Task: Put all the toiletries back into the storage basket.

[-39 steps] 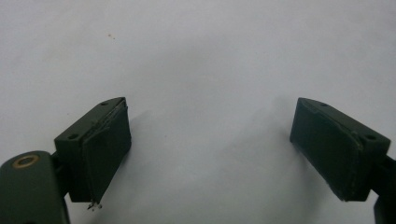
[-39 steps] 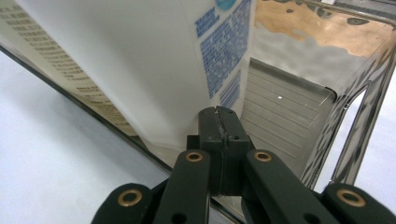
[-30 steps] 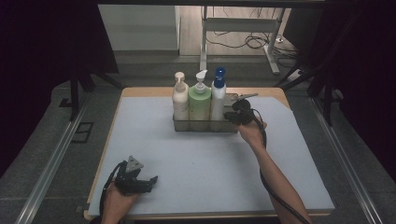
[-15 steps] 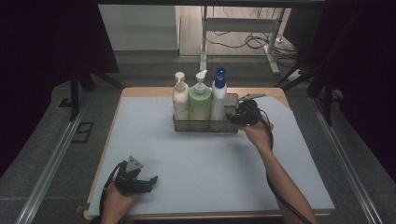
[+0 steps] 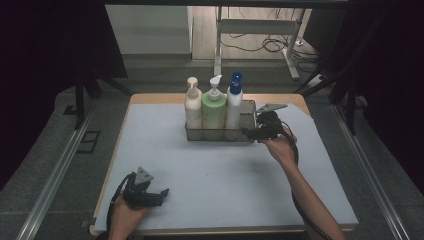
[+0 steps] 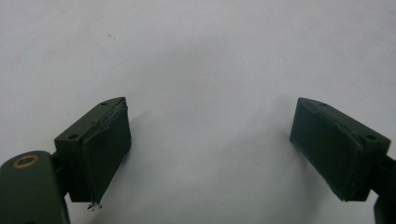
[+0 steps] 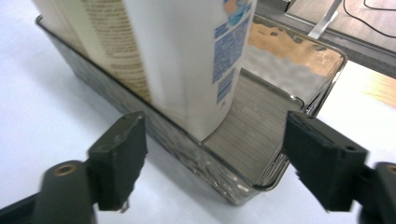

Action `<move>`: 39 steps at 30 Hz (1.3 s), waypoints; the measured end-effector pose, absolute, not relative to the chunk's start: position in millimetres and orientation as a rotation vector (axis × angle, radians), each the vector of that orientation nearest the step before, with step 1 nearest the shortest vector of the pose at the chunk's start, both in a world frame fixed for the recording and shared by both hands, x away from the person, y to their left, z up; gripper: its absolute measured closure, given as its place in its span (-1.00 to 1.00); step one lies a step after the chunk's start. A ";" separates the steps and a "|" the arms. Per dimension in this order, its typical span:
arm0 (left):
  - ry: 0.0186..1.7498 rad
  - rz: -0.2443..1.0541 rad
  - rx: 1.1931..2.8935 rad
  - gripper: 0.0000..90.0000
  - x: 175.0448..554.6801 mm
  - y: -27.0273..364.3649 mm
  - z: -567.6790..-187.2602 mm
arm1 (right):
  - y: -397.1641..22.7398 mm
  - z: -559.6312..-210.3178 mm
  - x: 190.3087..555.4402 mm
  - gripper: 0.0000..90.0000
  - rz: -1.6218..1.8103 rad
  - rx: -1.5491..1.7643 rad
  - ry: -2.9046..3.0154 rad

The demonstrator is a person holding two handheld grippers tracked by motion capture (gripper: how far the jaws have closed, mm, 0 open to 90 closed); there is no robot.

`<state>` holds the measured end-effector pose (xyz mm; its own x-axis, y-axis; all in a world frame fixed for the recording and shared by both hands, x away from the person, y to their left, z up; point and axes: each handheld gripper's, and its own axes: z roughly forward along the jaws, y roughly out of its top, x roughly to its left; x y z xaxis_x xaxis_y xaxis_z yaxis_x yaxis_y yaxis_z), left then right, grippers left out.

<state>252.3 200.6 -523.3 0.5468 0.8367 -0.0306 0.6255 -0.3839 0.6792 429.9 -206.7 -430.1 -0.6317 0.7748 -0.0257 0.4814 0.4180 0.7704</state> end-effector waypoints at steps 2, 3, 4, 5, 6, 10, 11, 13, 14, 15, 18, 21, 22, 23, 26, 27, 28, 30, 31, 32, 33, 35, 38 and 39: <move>1.173 0.422 2.137 -0.73 252.3 200.5 -523.3 | -206.9 -430.4 426.7 -0.70 1.057 1.048 2.308; 1.173 0.422 2.137 -0.73 252.3 200.6 -523.3 | -206.9 -430.5 424.9 -0.71 1.053 1.040 2.308; 1.173 0.422 2.137 -0.73 252.3 200.6 -523.3 | -207.1 -430.5 423.0 -0.72 1.049 1.035 2.308; 1.173 0.422 2.137 -0.73 252.3 200.6 -523.3 | -207.5 -430.4 421.7 -0.73 1.046 1.028 2.309; 1.173 0.422 2.137 -0.73 252.3 200.6 -523.3 | -208.0 -430.1 419.7 -0.75 1.045 1.024 2.310; 1.173 0.422 2.137 -0.73 252.3 200.6 -523.3 | -209.9 -429.2 413.4 -0.87 1.031 1.000 2.317; 1.173 0.422 2.137 -0.73 252.3 200.6 -523.3 | -210.0 -429.4 411.9 -0.93 1.031 0.998 2.322; 1.173 0.422 2.136 -0.73 252.3 200.6 -523.3 | -211.1 -429.7 408.8 -1.00 1.034 0.989 2.325; 1.173 0.422 2.137 -0.73 252.3 200.6 -523.3 | -211.8 -429.9 407.0 -1.00 1.035 0.977 2.324; 1.173 0.422 2.137 -0.73 252.3 200.6 -523.3 | -212.8 -429.7 404.9 -1.00 1.035 0.972 2.329; 1.173 0.422 2.137 -0.73 252.3 200.6 -523.3 | -216.6 -429.4 400.0 -1.00 1.035 0.968 2.333; 1.173 0.422 2.137 -0.73 252.3 200.6 -523.3 | -220.6 -429.1 394.5 -1.00 1.041 0.966 2.335; 1.173 0.422 2.137 -0.73 252.3 200.6 -523.3 | -221.9 -429.2 392.7 -1.00 1.041 0.963 2.340; 1.173 0.422 2.137 -0.73 252.3 200.6 -523.3 | -223.2 -429.6 391.0 -1.00 1.036 0.960 2.347; 1.173 0.422 2.136 -0.73 252.3 200.6 -523.3 | -226.8 -430.8 385.2 -1.00 1.017 0.942 2.361; 1.173 0.422 2.137 -0.73 252.3 200.6 -523.3 | -228.1 -431.0 383.2 -1.00 1.014 0.937 2.362; 1.173 0.422 2.136 -0.73 252.3 200.6 -523.3 | -229.7 -431.1 381.2 -1.00 1.014 0.935 2.362; 1.173 0.422 2.137 -0.73 252.3 200.6 -523.3 | -232.9 -430.9 377.1 -1.00 1.017 0.932 2.362; 1.173 0.422 2.136 -0.73 252.3 200.6 -523.3 | -234.4 -430.8 375.0 -1.00 1.020 0.929 2.362; 1.173 0.422 2.136 -0.73 252.3 200.6 -523.3 | -235.9 -431.0 372.8 -1.00 1.020 0.929 2.362; 1.173 0.421 2.136 -0.73 252.3 200.6 -523.3 | -237.2 -431.3 370.6 -1.00 1.018 0.927 2.363; 1.173 0.422 2.137 -0.73 252.3 200.6 -523.3 | -239.8 -432.5 366.4 -1.00 1.016 0.923 2.366; 1.173 0.421 2.137 -0.73 252.3 200.7 -523.3 | -243.8 -434.9 360.5 -1.00 1.008 0.924 2.376; 1.173 0.421 2.136 -0.73 252.3 200.6 -523.3 | -245.1 -435.8 358.6 -1.00 0.998 0.921 2.382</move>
